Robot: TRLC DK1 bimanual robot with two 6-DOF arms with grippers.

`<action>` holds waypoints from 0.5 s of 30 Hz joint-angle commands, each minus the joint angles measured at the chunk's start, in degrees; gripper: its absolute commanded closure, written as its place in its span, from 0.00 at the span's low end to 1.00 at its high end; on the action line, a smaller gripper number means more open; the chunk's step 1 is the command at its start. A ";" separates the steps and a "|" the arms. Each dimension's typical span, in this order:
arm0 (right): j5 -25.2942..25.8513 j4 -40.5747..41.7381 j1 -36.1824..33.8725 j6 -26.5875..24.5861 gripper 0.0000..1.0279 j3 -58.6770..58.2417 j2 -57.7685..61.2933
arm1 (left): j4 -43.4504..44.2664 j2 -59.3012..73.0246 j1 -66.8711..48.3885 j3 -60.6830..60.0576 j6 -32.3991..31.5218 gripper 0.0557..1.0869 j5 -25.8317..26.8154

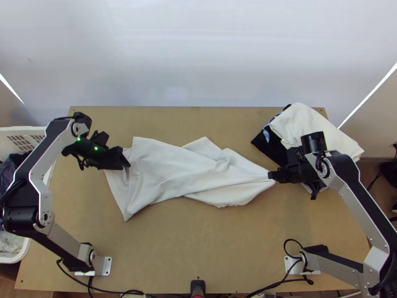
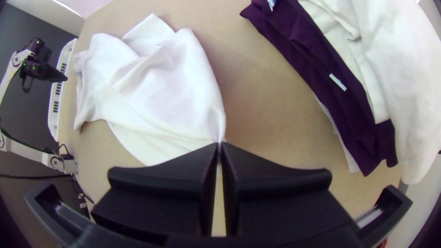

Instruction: Fold the t-shirt

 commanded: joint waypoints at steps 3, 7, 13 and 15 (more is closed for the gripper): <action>-0.09 0.51 0.54 0.59 0.97 0.15 0.31 | 13.07 -1.88 0.78 -10.94 -0.86 0.45 -0.86; -0.09 0.77 0.98 0.59 0.97 0.07 0.39 | 19.40 -2.23 0.61 -13.58 -2.62 0.45 -0.86; -0.09 0.86 1.25 0.94 0.97 0.15 0.39 | 20.89 -2.14 -0.01 -15.16 -2.80 0.45 -1.22; -0.09 0.86 1.25 0.94 0.97 0.15 0.39 | 21.68 -2.40 0.08 -15.78 -2.80 0.45 -1.57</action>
